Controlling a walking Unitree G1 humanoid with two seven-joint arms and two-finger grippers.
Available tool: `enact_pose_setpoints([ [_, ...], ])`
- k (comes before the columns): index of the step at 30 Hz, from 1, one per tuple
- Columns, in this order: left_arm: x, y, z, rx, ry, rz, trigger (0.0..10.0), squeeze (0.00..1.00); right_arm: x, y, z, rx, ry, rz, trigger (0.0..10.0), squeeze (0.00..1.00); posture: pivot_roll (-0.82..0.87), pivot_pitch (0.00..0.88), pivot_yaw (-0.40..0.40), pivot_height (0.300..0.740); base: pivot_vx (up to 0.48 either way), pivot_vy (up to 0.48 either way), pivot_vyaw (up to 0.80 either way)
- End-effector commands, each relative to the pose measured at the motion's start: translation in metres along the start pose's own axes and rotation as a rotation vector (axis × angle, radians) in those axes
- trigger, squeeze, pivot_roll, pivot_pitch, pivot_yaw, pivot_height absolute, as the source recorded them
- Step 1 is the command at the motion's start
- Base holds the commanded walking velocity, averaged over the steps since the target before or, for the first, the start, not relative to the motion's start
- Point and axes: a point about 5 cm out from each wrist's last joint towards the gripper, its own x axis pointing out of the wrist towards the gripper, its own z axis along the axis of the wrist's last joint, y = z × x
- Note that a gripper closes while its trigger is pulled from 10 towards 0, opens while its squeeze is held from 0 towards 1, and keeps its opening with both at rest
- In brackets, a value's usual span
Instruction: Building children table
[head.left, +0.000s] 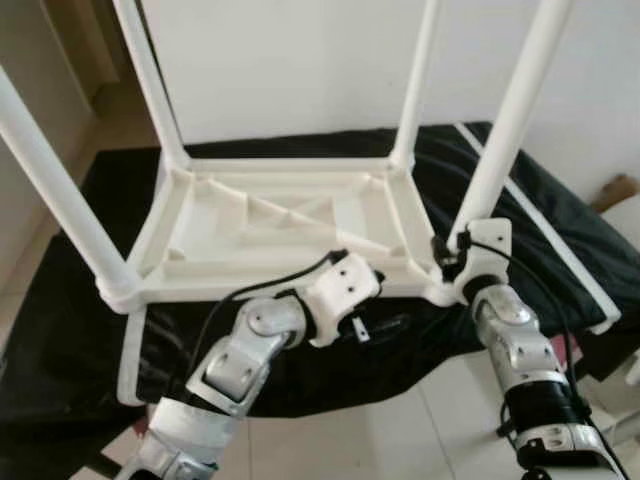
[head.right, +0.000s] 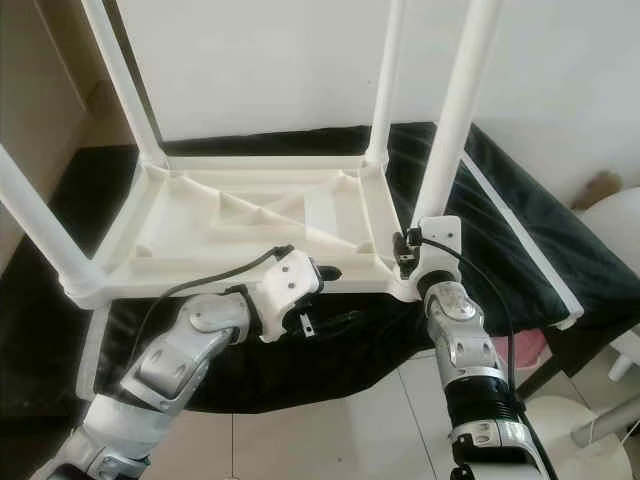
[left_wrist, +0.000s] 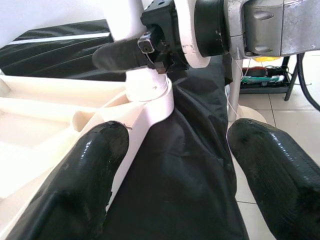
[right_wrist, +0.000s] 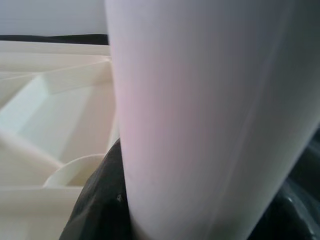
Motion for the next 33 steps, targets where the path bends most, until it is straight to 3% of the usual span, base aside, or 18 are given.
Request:
enact_pose_setpoints([
  [1, 0.002, 0.000, -0.002, 0.005, 0.011, 0.003, 10.0, 0.00, -0.008, -0.014, -0.023, -0.021, 0.110, -0.156, 10.0, 0.00, -0.02, 0.000, -0.008, 0.740, 0.000, 0.000, 0.00],
  [5, 0.002, -0.001, -0.003, 0.005, 0.014, 0.000, 10.0, 0.00, -0.011, -0.006, -0.022, 0.004, 0.101, -0.267, 10.0, 0.00, -0.02, 0.000, -0.009, 0.740, 0.000, 0.000, 0.00],
  [7, 0.002, -0.001, -0.003, 0.005, 0.014, 0.000, 10.0, 0.00, -0.011, -0.006, -0.022, 0.004, 0.101, -0.267, 10.0, 0.00, -0.02, 0.000, -0.009, 0.740, 0.000, 0.000, 0.00],
  [8, 0.003, -0.001, -0.003, 0.009, 0.015, -0.004, 10.0, 0.00, -0.016, 0.009, -0.018, 0.052, 0.068, -0.377, 10.0, 0.00, -0.01, 0.000, -0.015, 0.740, 0.000, 0.000, 0.00],
  [11, 0.004, 0.002, -0.001, 0.015, 0.007, 0.005, 10.0, 0.00, -0.015, 0.024, -0.011, 0.075, 0.036, -0.353, 10.0, 0.00, -0.01, 0.000, -0.016, 0.740, 0.000, 0.000, 0.00],
  [20, 0.005, 0.009, -0.002, 0.028, 0.008, 0.027, 10.0, 0.00, -0.011, 0.019, -0.011, 0.060, 0.051, -0.379, 10.0, 0.00, 0.00, 0.000, -0.029, 0.740, 0.000, 0.000, 0.00],
  [32, 0.008, 0.002, -0.005, 0.019, 0.005, 0.017, 10.0, 0.00, -0.012, 0.010, -0.007, 0.040, 0.033, -0.431, 10.0, 0.00, -0.01, 0.000, -0.037, 0.740, 0.000, 0.000, 0.00],
  [33, 0.009, 0.002, -0.005, 0.019, 0.005, 0.018, 10.0, 0.00, -0.013, 0.007, -0.006, 0.041, 0.022, -0.423, 10.0, 1.00, -0.01, 0.000, -0.037, 0.740, 0.000, 0.000, 0.00],
])
